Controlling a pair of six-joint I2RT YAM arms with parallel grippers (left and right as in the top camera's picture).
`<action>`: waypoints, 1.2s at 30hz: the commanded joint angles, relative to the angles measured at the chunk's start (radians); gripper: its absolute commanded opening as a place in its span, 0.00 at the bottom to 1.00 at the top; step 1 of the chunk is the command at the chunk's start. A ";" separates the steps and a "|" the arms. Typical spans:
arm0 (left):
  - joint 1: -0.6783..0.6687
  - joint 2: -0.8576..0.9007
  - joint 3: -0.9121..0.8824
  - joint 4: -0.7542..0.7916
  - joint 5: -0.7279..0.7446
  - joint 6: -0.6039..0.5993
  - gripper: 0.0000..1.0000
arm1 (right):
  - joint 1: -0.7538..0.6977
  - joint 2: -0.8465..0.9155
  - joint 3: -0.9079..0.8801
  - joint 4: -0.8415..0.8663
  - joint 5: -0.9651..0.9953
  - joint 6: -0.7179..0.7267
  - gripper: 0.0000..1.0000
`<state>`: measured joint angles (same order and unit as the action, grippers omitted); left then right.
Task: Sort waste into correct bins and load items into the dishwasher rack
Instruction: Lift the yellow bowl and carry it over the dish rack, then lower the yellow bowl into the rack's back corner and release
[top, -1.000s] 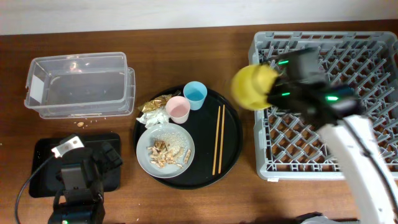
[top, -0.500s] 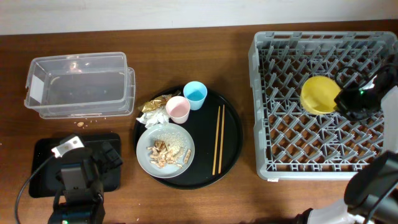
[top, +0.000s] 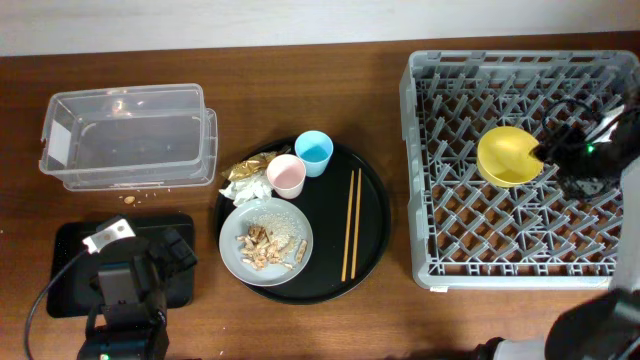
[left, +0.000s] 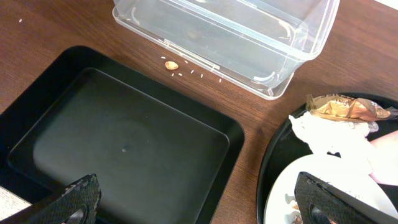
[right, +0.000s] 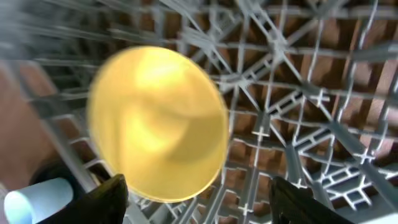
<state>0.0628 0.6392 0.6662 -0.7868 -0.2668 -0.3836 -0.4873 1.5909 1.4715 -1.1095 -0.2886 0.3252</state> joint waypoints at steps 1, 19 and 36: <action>-0.004 -0.006 0.013 -0.001 -0.010 -0.005 0.99 | 0.083 -0.082 0.000 0.040 0.002 -0.105 0.74; -0.004 -0.006 0.013 -0.001 -0.010 -0.005 0.99 | 0.481 0.209 0.000 0.165 0.510 0.025 0.59; -0.004 -0.006 0.013 -0.001 -0.010 -0.005 0.99 | 0.476 0.201 0.239 -0.031 0.454 0.028 0.04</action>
<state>0.0628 0.6392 0.6662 -0.7891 -0.2672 -0.3836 -0.0059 1.8008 1.6135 -1.1065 0.1947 0.3435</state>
